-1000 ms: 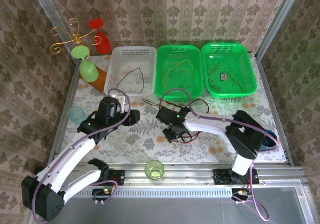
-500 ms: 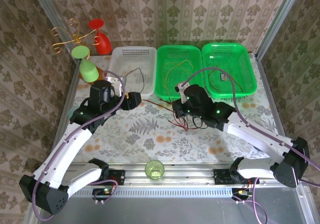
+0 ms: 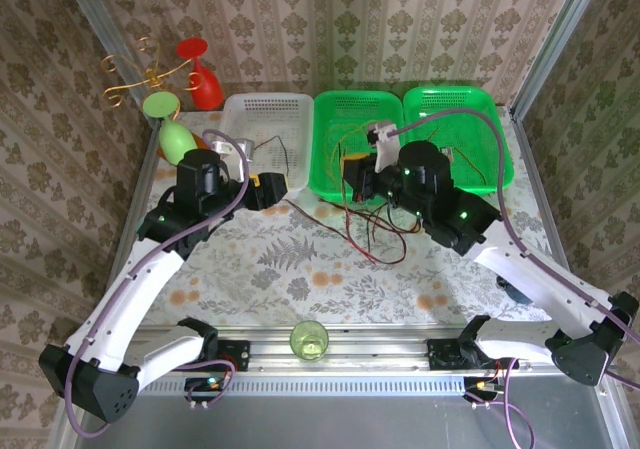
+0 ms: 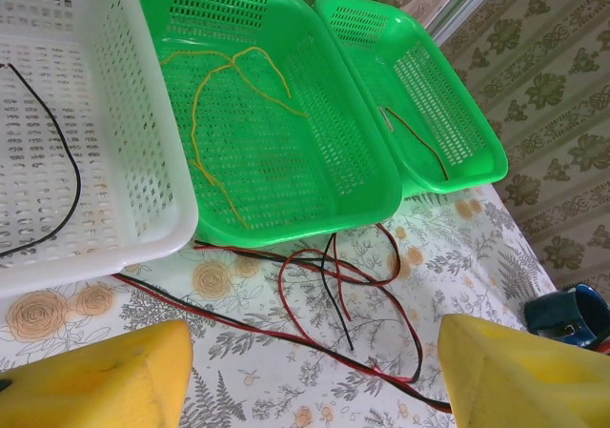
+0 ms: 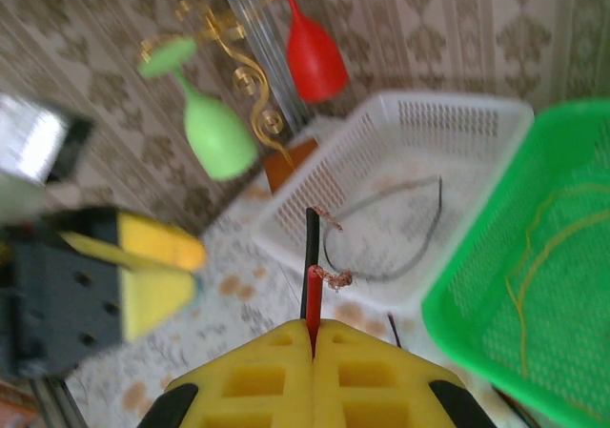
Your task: Untangle the cables
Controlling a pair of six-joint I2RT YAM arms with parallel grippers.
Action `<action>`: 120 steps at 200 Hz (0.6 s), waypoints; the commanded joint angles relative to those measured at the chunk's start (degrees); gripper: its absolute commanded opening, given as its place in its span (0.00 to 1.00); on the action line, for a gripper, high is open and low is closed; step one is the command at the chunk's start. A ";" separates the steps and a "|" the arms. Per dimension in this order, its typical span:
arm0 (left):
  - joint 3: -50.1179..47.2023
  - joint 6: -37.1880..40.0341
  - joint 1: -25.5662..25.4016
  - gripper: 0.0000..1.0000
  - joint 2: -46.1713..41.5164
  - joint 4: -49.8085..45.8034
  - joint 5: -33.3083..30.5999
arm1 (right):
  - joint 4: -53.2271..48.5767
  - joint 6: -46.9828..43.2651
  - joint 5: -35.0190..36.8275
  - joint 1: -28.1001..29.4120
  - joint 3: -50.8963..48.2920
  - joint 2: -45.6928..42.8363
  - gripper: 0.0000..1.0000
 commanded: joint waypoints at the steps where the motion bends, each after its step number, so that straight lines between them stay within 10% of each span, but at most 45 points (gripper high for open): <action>1: 1.06 -0.10 0.35 0.69 -0.60 1.62 1.55 | 5.65 -1.72 -1.92 -0.64 5.33 -0.07 0.00; 120: -0.12 -2.18 -4.53 0.67 -0.51 9.99 4.94 | 9.17 2.63 -0.58 -1.70 -4.21 0.98 0.00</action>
